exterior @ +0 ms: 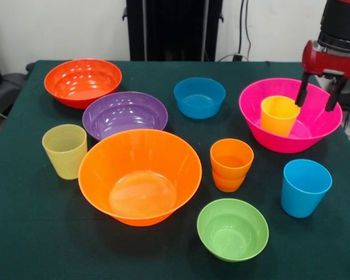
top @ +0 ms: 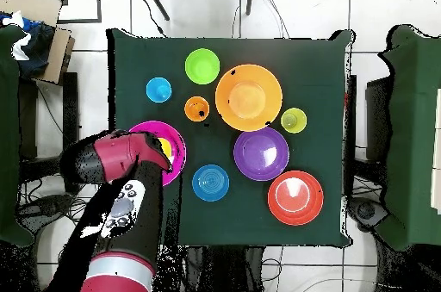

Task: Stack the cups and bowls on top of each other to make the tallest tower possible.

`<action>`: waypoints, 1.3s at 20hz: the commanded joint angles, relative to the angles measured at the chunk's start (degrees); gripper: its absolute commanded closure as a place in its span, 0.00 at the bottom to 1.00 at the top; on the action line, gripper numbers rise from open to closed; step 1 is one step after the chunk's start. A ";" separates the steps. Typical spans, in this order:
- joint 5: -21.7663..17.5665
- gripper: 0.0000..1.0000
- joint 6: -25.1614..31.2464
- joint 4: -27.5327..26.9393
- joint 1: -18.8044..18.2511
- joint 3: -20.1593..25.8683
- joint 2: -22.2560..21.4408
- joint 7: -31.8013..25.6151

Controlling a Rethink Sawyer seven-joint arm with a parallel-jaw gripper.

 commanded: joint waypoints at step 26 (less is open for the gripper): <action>-2.94 0.00 0.59 6.42 -1.83 2.50 0.13 4.86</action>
